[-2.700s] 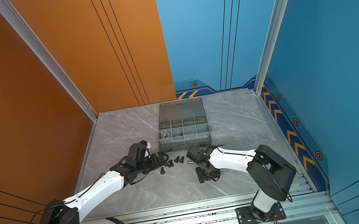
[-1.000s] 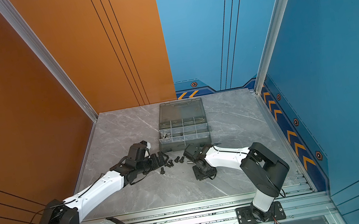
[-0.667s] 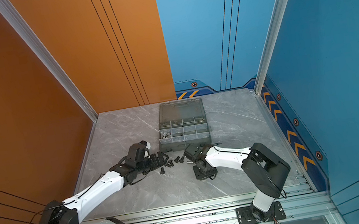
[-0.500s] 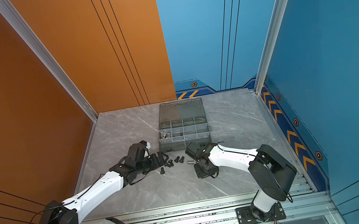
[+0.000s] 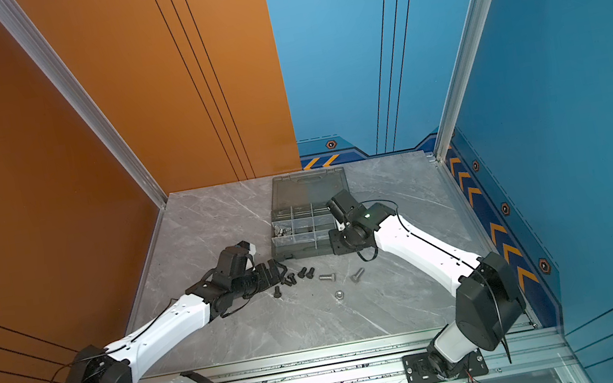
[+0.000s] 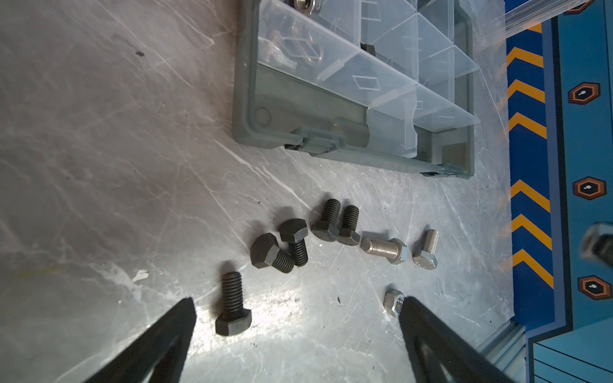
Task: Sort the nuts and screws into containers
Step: 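Lift the silver hex nut with the right gripper and carry it over the organizer, then open the right gripper to drop the silver hex nut into an empty compartment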
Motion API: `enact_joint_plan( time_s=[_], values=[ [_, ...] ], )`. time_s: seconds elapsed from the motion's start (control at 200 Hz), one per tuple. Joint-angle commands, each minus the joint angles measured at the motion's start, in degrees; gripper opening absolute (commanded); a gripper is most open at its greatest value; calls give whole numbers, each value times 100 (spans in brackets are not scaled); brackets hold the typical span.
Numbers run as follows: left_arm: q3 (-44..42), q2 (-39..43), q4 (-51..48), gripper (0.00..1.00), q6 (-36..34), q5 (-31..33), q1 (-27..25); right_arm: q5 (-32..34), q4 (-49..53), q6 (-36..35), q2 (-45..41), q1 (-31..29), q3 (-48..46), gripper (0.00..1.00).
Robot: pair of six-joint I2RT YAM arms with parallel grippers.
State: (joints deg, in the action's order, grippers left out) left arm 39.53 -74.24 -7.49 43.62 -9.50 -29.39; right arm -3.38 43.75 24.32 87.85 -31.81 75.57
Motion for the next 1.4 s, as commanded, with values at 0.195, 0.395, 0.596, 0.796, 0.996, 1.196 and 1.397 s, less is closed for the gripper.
enact_joint_plan(
  time_s=[0.195, 0.395, 0.596, 0.796, 0.996, 1.196, 1.397],
  values=[
    [-11, 37, -124, 98, 51, 1, -32, -29, 86, -411, 1412, 303, 1438, 0],
    [37, 53, -113, 98, 68, 40, -63, -53, 90, -425, 2427, 399, 2252, 0],
    [69, 45, -180, 98, 55, 51, -54, -113, 119, -418, 3055, 496, 2699, 0],
    [81, 14, -186, 98, 55, 68, -67, -190, 160, -448, 3425, 544, 2884, 0],
    [90, -20, -174, 98, 59, 60, -67, -204, 162, -444, 3466, 606, 2915, 1],
    [104, -12, -174, 98, 54, 61, -63, -230, 220, -450, 3583, 632, 3062, 1],
    [99, -3, -174, 98, 51, 56, -67, -212, 301, -453, 3730, 639, 3253, 8]
  ],
)
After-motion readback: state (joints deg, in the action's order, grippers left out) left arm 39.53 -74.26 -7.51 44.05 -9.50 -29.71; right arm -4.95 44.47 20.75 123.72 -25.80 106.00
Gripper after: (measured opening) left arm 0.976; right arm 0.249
